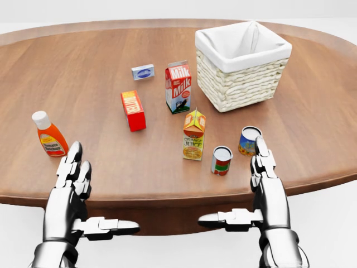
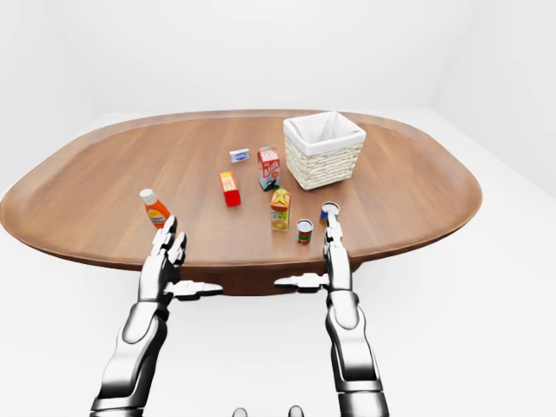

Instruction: Pick up the orange juice, and put it in the basket.

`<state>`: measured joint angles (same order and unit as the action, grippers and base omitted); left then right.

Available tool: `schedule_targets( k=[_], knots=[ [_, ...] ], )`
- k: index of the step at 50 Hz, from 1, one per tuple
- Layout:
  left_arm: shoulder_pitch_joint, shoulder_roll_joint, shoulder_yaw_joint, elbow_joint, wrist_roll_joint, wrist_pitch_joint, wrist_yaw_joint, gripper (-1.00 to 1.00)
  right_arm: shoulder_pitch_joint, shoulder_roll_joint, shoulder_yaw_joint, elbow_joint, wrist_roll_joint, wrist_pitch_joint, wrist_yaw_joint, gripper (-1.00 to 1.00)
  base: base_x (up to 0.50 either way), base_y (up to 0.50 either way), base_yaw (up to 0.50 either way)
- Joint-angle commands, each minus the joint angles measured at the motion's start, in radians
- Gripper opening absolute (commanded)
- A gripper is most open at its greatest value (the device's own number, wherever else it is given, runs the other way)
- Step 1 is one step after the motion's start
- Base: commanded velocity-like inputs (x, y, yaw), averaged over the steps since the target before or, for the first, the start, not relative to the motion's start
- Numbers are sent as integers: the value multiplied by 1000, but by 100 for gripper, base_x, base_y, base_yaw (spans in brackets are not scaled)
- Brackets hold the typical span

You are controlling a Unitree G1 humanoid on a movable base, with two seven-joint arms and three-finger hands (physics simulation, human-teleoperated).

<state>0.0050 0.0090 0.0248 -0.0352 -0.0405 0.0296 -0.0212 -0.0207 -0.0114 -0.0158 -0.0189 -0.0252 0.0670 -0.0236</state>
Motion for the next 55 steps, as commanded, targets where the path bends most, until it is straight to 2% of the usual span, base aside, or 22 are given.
schedule_targets(
  k=[1, 2, 3, 4, 6, 7, 10, 12, 17, 23, 35, 40, 49, 55],
  knots=[
    [26, 30, 64, -160, -78, 58, -37, 100, -129, -23, -43, -104, -145, 20, -156, 100, 0, 0, 0],
    [46, 34, 61, -209, -62, 58, -49, 100, -148, -36, -19, -153, -198, 20, -156, 100, 0, 0, 0],
    [49, 28, 67, -238, -77, 58, -54, 100, -144, -25, -29, -175, -175, 20, -139, 100, 0, 0, 0],
    [47, 22, 72, -256, -96, 58, -57, 100, -131, -10, -41, -193, -132, 20, -117, 100, 0, 0, 0],
    [47, 14, 65, -275, -104, 58, -56, 100, -91, 18, -67, -238, 43, 20, -8, 100, 0, 0, 0],
    [52, 10, 57, -273, -101, 58, -59, 100, -58, 8, -48, -243, 60, 20, 25, 100, 0, 0, 0],
    [56, 8, 43, -247, -81, 58, -58, 100, -34, -10, -30, -220, 21, 20, 13, 100, 0, 0, 0],
    [60, 9, 42, -273, -75, 58, -52, 100, -2, -17, -31, -308, 96, 20, 99, 100, 0, 0, 0],
    [67, 6, 34, -262, -65, 58, -61, 100, 17, -23, -28, -365, 68, 20, 124, 100, 3, -4, 0],
    [77, 7, 40, -277, -76, 58, -70, 100, 31, -11, 1, -416, 32, 20, 131, 100, 31, -46, 0],
    [89, 4, 25, -234, -58, 58, -83, 100, 45, -7, 1, -451, 68, 20, 153, 100, 20, -46, 0],
    [92, 3, 20, -225, -51, 43, -84, 100, 43, -7, -10, -468, 86, 20, 150, 100, 11, -44, 0],
    [100, 2, 13, -234, -46, 36, -89, 100, 49, -8, 0, -466, 71, 20, 154, 100, 2, -5, 0],
    [110, 2, 11, -263, -50, 47, -95, 100, 48, -9, -10, -485, 88, 20, 158, 100, 11, -43, 0]
  ],
)
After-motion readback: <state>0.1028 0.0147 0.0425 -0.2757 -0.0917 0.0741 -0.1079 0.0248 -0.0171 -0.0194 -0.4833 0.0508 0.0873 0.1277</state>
